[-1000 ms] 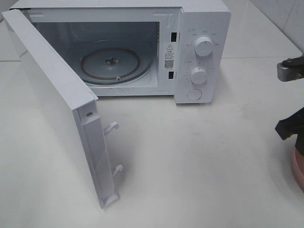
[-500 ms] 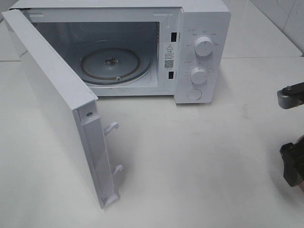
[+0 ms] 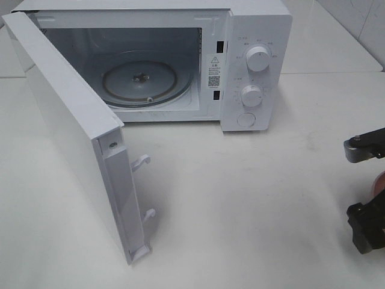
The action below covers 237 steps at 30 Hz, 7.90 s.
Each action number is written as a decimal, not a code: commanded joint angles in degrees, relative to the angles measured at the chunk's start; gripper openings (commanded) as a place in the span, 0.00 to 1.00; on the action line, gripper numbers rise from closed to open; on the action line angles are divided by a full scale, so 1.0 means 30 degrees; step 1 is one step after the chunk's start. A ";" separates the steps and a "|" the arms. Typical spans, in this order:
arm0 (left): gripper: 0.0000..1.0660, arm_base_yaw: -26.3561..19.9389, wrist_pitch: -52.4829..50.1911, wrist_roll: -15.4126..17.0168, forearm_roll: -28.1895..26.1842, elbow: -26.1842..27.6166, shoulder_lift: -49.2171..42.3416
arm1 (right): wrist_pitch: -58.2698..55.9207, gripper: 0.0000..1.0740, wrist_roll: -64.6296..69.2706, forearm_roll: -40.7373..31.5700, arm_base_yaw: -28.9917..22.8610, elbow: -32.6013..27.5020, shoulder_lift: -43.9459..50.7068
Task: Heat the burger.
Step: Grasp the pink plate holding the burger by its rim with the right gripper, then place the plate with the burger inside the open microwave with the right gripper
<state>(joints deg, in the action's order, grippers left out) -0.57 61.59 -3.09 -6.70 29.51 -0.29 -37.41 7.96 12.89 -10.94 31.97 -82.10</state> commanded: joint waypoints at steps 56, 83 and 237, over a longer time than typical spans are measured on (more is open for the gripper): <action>0.94 0.0095 -0.0172 0.0019 -0.0191 0.0019 -0.0325 | -0.0592 0.00 0.8938 0.7659 -0.2005 0.0191 -0.2922; 0.94 0.0095 -0.0172 0.0019 -0.0191 0.0019 -0.0325 | -0.3419 0.00 0.9091 0.8155 -0.7277 0.0191 -0.2827; 0.94 0.0095 -0.0172 0.0019 -0.0191 0.0019 -0.0325 | 0.2827 0.00 -2.5439 0.0267 -0.9912 1.7819 -1.1134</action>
<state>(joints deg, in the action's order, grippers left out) -0.57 61.59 -3.09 -6.76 29.51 -0.29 -30.42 -69.73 12.38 -41.31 84.34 -116.14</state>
